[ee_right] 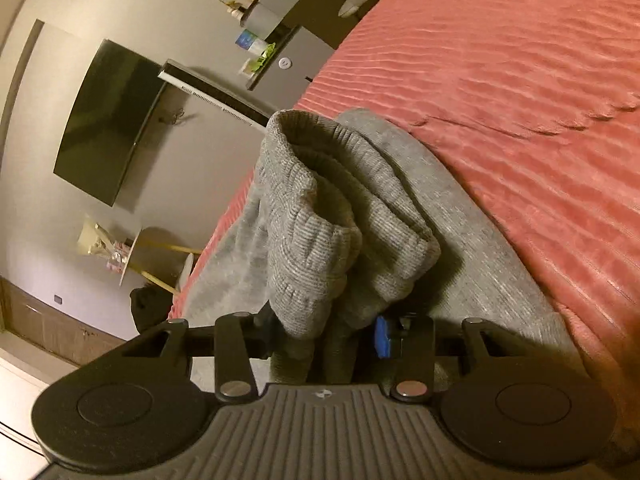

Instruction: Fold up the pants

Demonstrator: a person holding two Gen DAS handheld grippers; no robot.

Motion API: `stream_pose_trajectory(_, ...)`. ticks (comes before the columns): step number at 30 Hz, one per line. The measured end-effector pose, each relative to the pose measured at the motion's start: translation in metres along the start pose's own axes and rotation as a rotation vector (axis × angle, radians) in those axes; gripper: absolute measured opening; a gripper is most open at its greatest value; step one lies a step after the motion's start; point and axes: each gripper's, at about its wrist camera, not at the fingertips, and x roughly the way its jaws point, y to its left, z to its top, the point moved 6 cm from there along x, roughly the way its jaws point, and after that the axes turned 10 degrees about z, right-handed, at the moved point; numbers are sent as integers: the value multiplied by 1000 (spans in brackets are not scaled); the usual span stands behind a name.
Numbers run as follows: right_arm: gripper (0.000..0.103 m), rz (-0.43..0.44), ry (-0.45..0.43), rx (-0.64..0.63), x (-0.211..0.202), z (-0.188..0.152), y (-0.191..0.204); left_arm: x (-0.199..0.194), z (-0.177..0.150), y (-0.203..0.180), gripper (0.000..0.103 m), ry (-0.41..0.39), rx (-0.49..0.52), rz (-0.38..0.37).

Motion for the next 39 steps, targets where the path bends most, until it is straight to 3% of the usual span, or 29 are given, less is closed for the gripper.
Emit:
stream_pose_trajectory(4,54,-10,7,-5,7,2,0,0,1,0,75,1,0,-1)
stream_pose_trajectory(11,54,-26,-4,-11,13,-1,-1,5,0,2,78,19,-24,-16)
stream_pose_trajectory(12,50,-31,-6,-7,12,-1,-1,5,0,2,78,20,-27,-19)
stream_pose_trajectory(14,45,-28,-3,12,9,-4,1,4,0,2,75,20,-33,-25)
stream_pose_trajectory(18,38,-17,-22,-9,-4,1,19,0,3,6,59,14,-69,-67)
stream_pose_trajectory(21,37,47,-62,-41,-18,8,51,-2,6,10,56,5,-105,-89)
stream_pose_trajectory(27,37,124,-122,-113,-42,18,90,-13,12,10,63,-48,-126,-141)
stream_pose_trajectory(32,37,83,-134,-102,-51,22,82,-16,13,2,63,-70,-64,-138)
stream_pose_trajectory(39,37,34,-110,-85,-49,19,64,-12,14,4,64,-49,-83,-149)
